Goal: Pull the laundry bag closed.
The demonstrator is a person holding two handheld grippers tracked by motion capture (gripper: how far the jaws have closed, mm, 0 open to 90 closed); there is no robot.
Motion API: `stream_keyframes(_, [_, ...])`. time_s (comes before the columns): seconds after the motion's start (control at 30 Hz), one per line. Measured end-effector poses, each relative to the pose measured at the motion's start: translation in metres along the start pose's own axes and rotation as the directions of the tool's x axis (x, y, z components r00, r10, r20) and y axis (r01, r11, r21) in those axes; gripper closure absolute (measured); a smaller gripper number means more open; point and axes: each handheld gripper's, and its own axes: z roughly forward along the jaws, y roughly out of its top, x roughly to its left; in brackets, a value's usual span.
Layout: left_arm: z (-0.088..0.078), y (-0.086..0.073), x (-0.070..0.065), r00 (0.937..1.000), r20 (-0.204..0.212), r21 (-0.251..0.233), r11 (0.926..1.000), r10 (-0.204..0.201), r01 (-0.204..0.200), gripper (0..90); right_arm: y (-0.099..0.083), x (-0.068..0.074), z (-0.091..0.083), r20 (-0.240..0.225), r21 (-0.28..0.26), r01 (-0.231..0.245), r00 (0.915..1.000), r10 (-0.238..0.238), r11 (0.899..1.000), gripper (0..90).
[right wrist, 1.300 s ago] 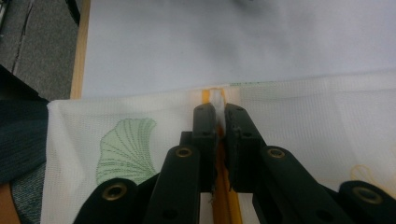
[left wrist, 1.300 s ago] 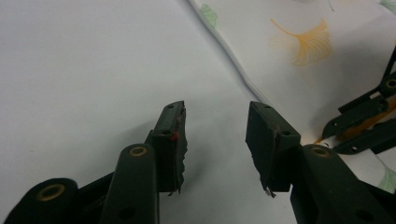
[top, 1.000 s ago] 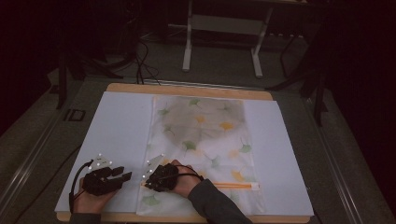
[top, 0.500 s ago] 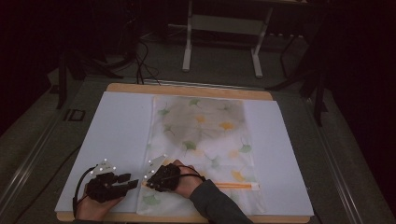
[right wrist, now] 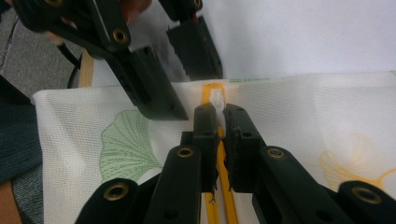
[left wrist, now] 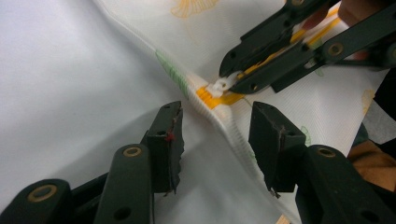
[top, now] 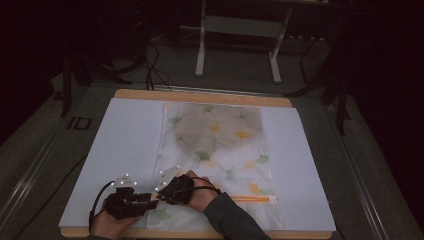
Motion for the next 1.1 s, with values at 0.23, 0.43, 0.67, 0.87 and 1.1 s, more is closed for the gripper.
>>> stream_keyframes(0.23, [0.009,0.004,-0.002,0.9995,0.031,0.021,0.9998,-0.004,0.004,60.2,0.002,0.0,-0.008,0.011,-0.012,0.011,0.9999,-0.011,1.0,84.2])
stream_keyframes(0.43, [0.013,0.005,-0.001,0.9981,0.059,0.035,0.9993,-0.017,0.015,64.8,0.002,0.001,-0.01,0.009,-0.023,0.014,0.9999,-0.014,1.0,84.2])
stream_keyframes(0.67, [0.017,0.006,-0.002,0.9969,0.079,0.067,0.9977,0.005,-0.01,78.4,0.002,0.001,-0.01,0.005,-0.022,0.019,0.9998,-0.019,1.0,84.3])
stream_keyframes(0.87, [0.018,0.006,-0.001,0.9953,0.096,0.068,0.9977,-0.004,-0.003,87.4,0.0,0.001,-0.01,-0.001,-0.018,0.018,0.9998,-0.018,1.0,84.3])
stream_keyframes(1.1, [0.017,0.005,-0.001,0.9949,0.1,0.057,0.9984,0.0,-0.006,87.9,-0.003,0.0,-0.008,-0.005,-0.01,0.017,0.9998,-0.017,1.0,84.4])
